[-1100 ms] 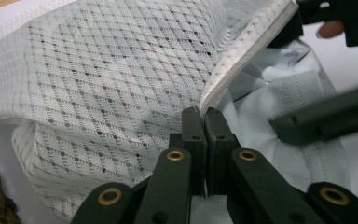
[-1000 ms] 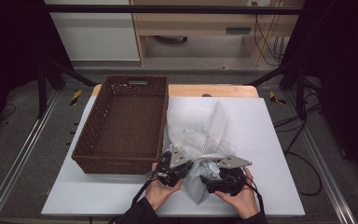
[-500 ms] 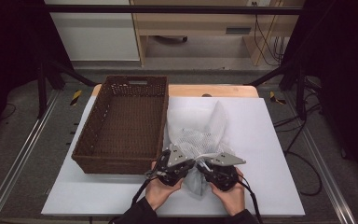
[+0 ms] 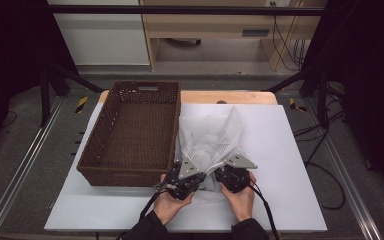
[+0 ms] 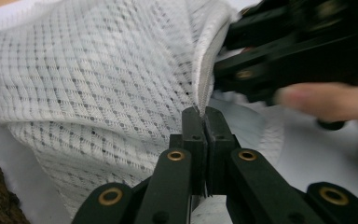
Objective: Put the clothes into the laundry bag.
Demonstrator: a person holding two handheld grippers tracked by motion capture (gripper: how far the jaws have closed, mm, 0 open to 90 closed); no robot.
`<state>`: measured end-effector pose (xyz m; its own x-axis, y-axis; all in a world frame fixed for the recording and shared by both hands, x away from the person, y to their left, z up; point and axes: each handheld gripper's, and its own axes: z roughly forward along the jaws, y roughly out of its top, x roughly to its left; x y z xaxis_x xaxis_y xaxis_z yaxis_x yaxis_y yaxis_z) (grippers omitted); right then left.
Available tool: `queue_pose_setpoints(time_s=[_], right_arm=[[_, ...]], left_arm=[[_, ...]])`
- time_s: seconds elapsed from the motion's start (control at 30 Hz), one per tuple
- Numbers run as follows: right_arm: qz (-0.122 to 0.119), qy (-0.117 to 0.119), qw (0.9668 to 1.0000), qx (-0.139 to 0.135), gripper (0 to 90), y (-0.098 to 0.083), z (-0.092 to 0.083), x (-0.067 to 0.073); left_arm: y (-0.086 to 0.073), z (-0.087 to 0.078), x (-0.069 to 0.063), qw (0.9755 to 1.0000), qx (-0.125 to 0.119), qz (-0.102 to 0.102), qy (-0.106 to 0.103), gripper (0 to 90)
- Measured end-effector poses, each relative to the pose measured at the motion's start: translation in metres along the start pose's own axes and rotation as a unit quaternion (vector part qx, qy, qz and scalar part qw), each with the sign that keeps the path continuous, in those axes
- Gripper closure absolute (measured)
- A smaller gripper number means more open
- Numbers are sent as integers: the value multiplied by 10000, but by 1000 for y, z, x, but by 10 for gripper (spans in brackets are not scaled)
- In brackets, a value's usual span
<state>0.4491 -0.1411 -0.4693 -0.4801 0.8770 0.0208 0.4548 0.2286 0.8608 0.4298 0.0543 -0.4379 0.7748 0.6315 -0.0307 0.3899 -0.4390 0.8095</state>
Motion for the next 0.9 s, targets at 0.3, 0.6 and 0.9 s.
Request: queue_pose_setpoints(time_s=[0.3,0.6,0.9], right_arm=[[-101,537,9979,352,163,-18,-28,-3],[-188,403,9975,557,755,-23,-13,-1],[-17,382,9993,42,795,-8,-1,5]], left_arm=[[-4,12,-2,9999,114,21,72,884],[-1,8,-2,10000,58,-32,-12,884],[15,-18,-11,9993,-319,64,-184,886]])
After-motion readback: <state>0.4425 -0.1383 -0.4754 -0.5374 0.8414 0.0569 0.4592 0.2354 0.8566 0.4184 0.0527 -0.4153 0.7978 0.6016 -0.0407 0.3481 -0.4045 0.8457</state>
